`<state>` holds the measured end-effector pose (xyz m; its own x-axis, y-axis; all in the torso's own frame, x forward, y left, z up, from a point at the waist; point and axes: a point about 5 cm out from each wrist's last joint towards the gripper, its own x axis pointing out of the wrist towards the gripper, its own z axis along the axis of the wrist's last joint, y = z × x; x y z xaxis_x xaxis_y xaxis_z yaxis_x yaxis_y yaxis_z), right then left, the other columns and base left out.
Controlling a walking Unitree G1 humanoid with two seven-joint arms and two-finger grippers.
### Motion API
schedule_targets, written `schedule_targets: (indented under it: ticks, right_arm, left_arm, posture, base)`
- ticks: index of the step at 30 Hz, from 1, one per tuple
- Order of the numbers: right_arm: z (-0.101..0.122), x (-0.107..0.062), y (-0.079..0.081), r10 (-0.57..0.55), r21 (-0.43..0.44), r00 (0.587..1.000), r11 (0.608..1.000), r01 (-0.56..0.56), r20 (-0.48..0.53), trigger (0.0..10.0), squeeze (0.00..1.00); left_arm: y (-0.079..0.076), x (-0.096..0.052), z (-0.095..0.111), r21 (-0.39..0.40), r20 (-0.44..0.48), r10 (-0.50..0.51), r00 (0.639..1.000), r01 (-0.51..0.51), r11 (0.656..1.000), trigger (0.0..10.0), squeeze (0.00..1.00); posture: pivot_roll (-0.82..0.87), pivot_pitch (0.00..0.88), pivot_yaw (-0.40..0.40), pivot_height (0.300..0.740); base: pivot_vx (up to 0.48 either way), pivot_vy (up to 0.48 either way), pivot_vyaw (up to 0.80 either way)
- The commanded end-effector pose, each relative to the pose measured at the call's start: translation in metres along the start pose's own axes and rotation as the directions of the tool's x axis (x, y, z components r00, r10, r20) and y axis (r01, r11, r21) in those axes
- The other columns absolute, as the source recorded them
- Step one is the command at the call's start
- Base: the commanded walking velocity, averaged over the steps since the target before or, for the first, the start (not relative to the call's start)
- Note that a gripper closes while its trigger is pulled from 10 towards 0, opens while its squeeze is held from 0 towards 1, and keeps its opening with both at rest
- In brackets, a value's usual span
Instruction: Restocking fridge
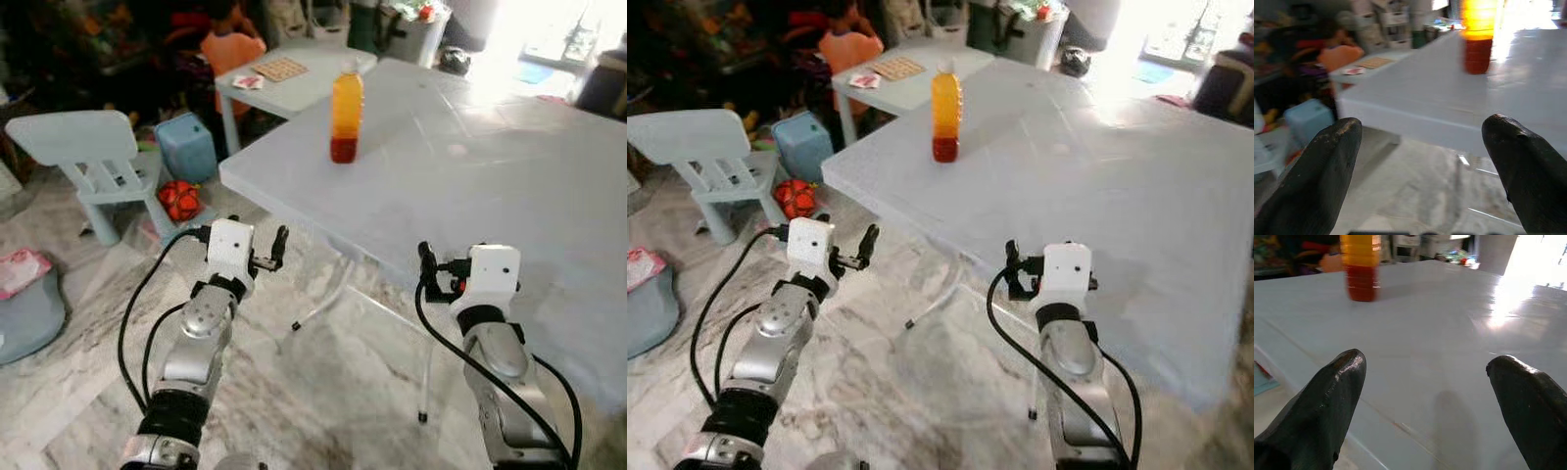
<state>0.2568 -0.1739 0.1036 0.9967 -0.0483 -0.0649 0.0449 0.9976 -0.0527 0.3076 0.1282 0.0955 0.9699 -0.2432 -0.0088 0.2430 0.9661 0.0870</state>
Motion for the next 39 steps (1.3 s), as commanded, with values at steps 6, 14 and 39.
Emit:
schedule_targets:
  ticks: [6, 14, 39]
  right_arm:
    - [0.004, 0.002, 0.006, 0.022, 0.003, 1.0, 1.0, -0.022, 0.019, 10.0, 0.0]
    - [0.005, 0.001, 0.005, 0.019, 0.0, 1.0, 1.0, -0.019, 0.02, 10.0, 0.0]
    - [0.032, 0.013, 0.008, 0.084, -0.076, 0.981, 0.995, -0.072, 0.174, 10.0, 0.0]
  left_arm:
    - [0.006, -0.001, 0.002, -0.004, 0.016, 0.046, 0.999, -0.046, 0.999, 10.0, 0.0]
    - [0.007, -0.001, 0.0, 0.002, 0.002, 0.087, 0.996, -0.087, 0.996, 10.0, 0.0]
    - [0.012, 0.002, 0.009, -0.03, 0.074, 0.104, 0.992, -0.102, 0.994, 10.0, 0.0]
  posture:
    - [0.03, 0.033, -0.011, 0.74]
    - [0.02, 0.034, -0.012, 0.74]
    - [0.0, 0.038, -0.006, 0.74]
  base:
    - [0.168, 0.172, 0.0]
    - [0.0, 0.0, 0.0]
    - [0.053, 0.09, 0.0]
